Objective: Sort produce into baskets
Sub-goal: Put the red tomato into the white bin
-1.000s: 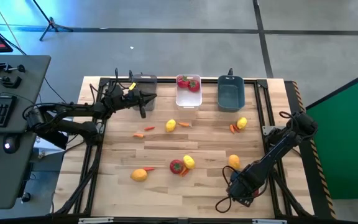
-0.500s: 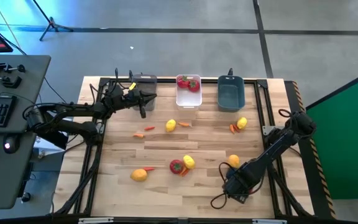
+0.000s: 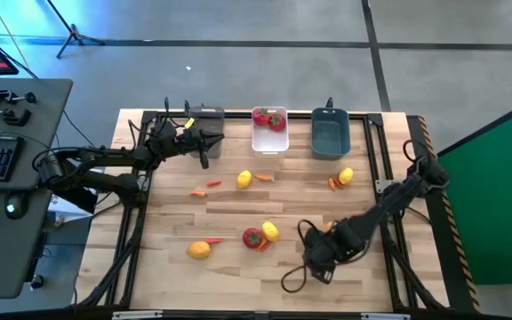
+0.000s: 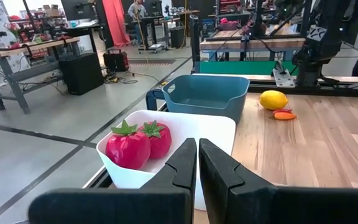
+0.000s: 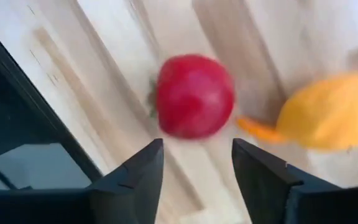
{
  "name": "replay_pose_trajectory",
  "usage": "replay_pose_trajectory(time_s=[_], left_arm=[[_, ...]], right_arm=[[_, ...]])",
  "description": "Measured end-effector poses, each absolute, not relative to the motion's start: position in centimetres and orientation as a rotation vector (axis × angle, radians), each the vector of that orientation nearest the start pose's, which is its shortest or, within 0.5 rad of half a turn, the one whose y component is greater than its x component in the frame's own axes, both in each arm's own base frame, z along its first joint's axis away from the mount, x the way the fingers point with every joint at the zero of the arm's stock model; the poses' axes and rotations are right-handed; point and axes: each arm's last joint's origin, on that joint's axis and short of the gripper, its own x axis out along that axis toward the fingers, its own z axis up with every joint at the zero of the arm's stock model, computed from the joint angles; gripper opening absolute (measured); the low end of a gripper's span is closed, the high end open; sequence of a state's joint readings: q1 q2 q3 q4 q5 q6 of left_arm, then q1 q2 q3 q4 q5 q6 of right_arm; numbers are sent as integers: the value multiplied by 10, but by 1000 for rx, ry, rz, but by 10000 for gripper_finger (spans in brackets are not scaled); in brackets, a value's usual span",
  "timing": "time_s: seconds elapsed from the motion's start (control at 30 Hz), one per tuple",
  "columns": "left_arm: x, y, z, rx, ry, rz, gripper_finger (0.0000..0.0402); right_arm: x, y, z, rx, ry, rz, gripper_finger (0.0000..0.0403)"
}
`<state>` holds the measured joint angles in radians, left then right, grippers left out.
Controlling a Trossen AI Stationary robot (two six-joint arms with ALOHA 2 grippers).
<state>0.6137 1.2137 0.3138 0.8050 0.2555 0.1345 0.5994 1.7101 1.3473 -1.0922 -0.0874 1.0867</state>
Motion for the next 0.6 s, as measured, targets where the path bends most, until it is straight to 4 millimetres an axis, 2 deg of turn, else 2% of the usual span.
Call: replay_pose_trajectory(time_s=[0.23, 0.33, 0.47, 0.6], left_arm=[[186, 122, 185, 83, 132, 350, 5], [186, 122, 184, 80, 137, 350, 5], [186, 122, 183, 74, 150, 349, 5], [185, 122, 182, 69, 161, 348, 5]], right_arm=[[286, 136, 237, 366, 1451, -297, 112], [294, 125, 237, 351, 1426, -266, 94], [295, 122, 237, 360, 1436, -246, 101], [296, 131, 238, 362, 1392, -229, 139]])
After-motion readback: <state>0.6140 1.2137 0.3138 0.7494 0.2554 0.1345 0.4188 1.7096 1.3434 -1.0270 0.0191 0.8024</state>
